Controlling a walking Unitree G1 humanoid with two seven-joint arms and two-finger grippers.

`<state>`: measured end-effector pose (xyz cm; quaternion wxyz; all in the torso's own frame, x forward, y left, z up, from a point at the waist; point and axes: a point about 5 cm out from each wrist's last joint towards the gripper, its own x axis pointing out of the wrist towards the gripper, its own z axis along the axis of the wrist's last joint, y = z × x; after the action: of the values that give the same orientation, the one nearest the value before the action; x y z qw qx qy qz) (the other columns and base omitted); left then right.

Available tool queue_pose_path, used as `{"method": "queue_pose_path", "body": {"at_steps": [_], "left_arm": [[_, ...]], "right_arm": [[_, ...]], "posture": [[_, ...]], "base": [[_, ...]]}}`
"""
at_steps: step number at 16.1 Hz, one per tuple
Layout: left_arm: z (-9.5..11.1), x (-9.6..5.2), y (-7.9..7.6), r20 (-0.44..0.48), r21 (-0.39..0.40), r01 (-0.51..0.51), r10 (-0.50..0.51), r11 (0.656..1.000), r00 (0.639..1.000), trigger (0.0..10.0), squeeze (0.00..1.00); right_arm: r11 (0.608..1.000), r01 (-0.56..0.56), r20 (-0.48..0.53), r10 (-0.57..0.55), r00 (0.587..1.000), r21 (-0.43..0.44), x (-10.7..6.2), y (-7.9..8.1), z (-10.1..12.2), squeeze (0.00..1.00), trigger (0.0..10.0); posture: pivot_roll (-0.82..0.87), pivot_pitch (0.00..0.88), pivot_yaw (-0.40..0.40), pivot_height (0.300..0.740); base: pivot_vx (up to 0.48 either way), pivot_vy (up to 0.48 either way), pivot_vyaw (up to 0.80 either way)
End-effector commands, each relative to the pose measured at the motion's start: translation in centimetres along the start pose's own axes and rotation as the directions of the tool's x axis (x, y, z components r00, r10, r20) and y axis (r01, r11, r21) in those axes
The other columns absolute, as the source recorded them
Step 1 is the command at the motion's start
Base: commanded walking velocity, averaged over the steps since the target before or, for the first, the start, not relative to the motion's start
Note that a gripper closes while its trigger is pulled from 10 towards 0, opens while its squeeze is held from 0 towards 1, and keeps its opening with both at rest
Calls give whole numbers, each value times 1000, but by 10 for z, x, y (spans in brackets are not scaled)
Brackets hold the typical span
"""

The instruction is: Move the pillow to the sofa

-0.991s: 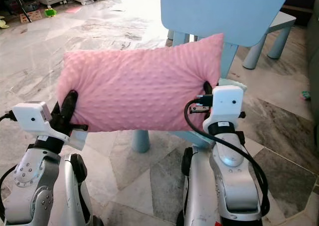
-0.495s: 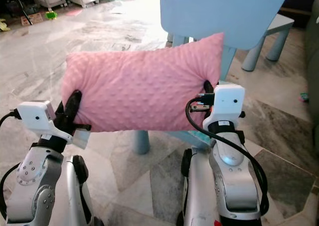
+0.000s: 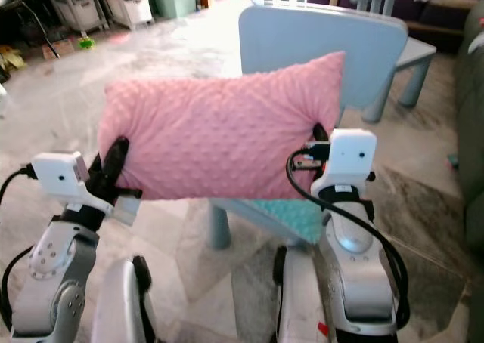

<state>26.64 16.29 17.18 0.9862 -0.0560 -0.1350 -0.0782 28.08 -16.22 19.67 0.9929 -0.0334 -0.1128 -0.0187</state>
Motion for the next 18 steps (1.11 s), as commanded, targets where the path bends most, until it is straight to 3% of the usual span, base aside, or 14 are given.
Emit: {"method": "queue_pose_path", "body": {"at_steps": [1, 18], "left_arm": [[5, 2, -2, 17, 8, 18, -18, 1000, 1000, 0, 0], [1, 4, -6, 2, -6, 41, -41, 999, 999, 0, 0]], "right_arm": [[1000, 9, 20, -9, 1000, 6, 1, -2, 5, 0, 0], [1000, 14, 37, -14, 999, 18, 3, -2, 10, 0, 0]], "posture": [[-156, 0, 46, 499], [-170, 0, 53, 661]], "base": [[0, 0, 0], [0, 0, 0]]}}
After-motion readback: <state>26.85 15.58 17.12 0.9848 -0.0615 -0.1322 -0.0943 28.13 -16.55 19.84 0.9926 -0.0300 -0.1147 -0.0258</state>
